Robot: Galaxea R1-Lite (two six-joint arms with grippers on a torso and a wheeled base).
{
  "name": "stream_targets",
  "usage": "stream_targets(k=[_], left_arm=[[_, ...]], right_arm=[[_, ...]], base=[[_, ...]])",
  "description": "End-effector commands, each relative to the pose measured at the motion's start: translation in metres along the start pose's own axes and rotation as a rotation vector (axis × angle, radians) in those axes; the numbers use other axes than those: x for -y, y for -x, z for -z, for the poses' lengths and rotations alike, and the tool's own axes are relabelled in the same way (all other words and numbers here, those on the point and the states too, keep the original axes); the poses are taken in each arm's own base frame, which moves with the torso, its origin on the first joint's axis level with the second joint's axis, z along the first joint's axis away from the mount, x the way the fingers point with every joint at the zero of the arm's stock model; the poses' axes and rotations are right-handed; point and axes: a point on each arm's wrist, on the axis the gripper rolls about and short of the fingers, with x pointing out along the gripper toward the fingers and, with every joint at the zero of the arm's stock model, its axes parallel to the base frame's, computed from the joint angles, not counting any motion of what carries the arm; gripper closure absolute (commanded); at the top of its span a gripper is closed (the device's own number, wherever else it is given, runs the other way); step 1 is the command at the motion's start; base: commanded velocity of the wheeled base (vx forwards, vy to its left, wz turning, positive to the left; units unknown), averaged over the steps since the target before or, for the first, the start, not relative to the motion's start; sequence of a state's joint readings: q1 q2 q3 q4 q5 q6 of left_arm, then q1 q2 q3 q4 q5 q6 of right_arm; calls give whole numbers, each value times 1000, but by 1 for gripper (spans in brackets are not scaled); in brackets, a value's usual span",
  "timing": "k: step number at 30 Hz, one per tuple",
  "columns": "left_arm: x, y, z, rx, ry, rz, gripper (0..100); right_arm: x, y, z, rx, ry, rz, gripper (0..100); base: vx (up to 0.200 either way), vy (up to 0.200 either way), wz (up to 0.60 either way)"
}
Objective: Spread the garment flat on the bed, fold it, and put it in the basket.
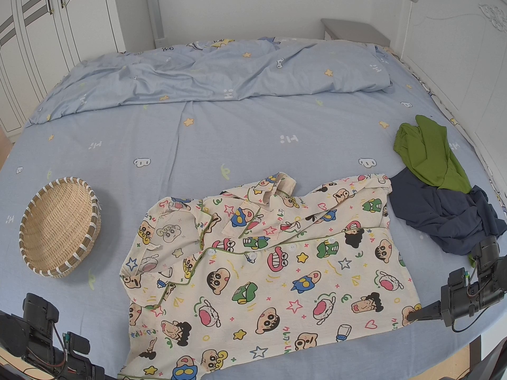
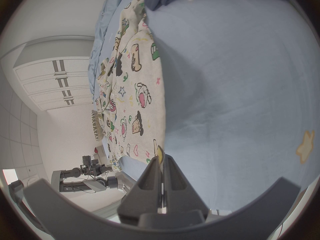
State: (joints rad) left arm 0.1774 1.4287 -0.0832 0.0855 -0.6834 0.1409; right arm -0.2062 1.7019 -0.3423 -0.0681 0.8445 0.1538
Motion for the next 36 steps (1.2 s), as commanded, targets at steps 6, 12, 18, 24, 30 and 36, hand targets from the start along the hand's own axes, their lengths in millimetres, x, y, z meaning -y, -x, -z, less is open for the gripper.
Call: stream_targets(k=[6,12,18,24,30,36], left_arm=[[3,-17,10,-158,-46,-34,100],[5,-18,10,-172,-50,-35,100],[4,-18,10,-174,-34,-38,100],[5,-19,10,-176,-37,-37,100],[4,-18,10,-174,-33,-38,100],[5,-19,10,-177,-35,-37,100]], right_arm=[[14,17,14,29,-69,30,100],[16,18,22,16,-95,46,100],[19,15,28,3,-93,103,100],[20,14,27,2,-88,107,100],[20,13,31,-9,-94,124,100],[22,12,30,-4,-82,145,100]], base=[[0,0,0],[0,0,0],[0,0,0],[0,0,0],[0,0,0],[0,0,0]])
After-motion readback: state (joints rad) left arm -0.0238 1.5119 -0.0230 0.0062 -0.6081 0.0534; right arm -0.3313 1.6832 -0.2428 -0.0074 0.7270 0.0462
